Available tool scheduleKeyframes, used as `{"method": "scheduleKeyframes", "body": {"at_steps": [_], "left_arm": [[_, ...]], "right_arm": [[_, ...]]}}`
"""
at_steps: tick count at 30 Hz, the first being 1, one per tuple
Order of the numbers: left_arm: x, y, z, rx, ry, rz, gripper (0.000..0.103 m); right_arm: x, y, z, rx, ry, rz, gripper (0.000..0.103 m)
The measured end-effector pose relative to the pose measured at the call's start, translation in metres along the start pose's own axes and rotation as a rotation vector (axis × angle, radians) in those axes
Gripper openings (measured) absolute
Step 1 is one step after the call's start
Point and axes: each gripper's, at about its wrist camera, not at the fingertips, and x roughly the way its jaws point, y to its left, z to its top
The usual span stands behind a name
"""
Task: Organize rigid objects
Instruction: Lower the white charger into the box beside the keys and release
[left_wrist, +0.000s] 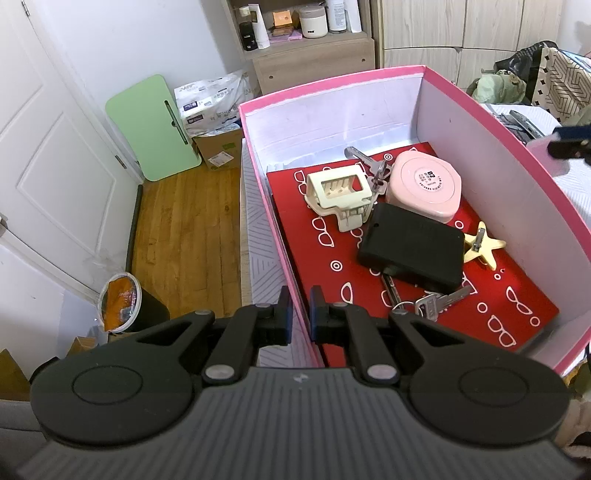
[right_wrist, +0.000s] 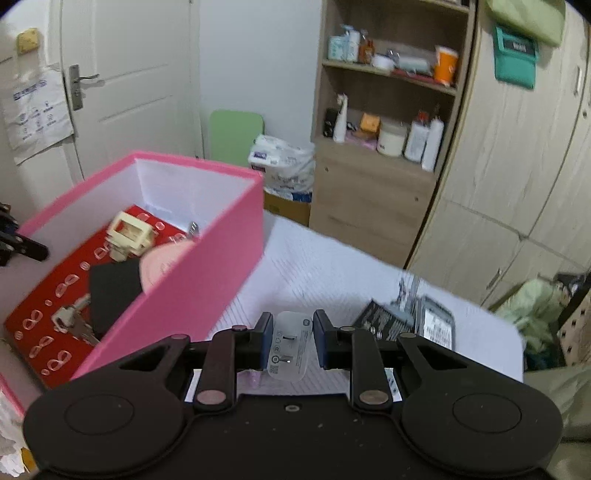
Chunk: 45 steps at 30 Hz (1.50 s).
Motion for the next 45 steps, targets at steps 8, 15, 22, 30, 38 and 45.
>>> {"method": "scheduleKeyframes", "body": {"at_steps": [8, 15, 22, 30, 38, 45], "left_arm": [[0.000, -0.001, 0.000, 0.013, 0.001, -0.001, 0.008], [0.000, 0.002, -0.001, -0.007, -0.009, -0.016, 0.008], [0.000, 0.004, -0.001, -0.012, -0.013, -0.022, 0.008], [-0.001, 0.008, -0.003, -0.033, -0.024, -0.040, 0.008], [0.000, 0.006, -0.002, -0.021, -0.023, -0.039, 0.008], [0.000, 0.006, -0.004, -0.019, -0.033, -0.040, 0.009]], "right_arm": [[-0.045, 0.029, 0.027, -0.086, -0.083, 0.055, 0.027], [-0.059, 0.061, 0.043, -0.113, -0.101, 0.224, 0.027], [-0.030, 0.092, 0.048, -0.076, -0.026, 0.431, 0.027], [0.055, 0.108, 0.044, 0.137, 0.183, 0.659, 0.027], [0.054, 0.103, 0.042, 0.178, 0.155, 0.573, 0.049], [-0.002, 0.054, 0.044, 0.169, 0.070, 0.472, 0.051]]}}
